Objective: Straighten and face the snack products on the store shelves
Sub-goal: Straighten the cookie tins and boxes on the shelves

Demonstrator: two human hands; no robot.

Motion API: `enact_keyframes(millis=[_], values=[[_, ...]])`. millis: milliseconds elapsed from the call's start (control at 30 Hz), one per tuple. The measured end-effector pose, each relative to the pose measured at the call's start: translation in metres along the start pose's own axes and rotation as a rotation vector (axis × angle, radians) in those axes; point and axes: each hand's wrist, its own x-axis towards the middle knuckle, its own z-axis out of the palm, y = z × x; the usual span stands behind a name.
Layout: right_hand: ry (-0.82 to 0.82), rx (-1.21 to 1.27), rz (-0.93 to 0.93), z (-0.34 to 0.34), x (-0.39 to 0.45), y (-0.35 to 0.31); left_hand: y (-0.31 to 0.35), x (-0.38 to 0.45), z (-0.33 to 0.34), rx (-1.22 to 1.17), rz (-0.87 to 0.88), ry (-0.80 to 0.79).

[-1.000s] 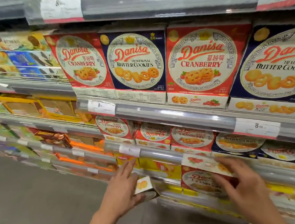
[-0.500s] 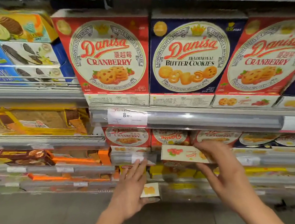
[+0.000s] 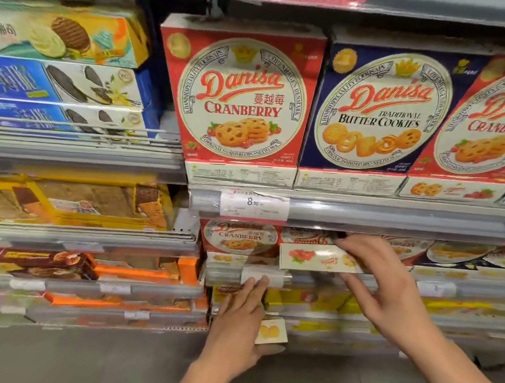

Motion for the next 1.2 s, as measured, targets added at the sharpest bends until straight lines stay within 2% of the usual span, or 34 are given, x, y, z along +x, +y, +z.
enact_keyframes(millis=[333,567,767,933,1033,1200], values=[[0.079,-0.006,-0.047,0.007,0.004,0.01,0.011,-0.003,-0.004,-0.009,-0.025,0.02],[0.048,-0.001,-0.029,0.007,-0.003,0.016,0.01,-0.002,-0.001,-0.019,-0.017,0.029],[-0.123,0.006,0.032,0.009,-0.035,0.033,0.004,-0.012,0.002,-0.09,-0.002,0.018],[-0.385,-0.073,0.119,0.023,-0.053,0.052,0.012,-0.029,0.003,0.011,0.074,0.19],[-0.442,-0.063,0.123,0.032,-0.051,0.048,0.028,-0.028,-0.003,0.13,0.133,0.206],[-0.51,0.0,0.054,0.053,-0.042,0.031,0.047,-0.02,-0.006,0.191,0.198,0.167]])
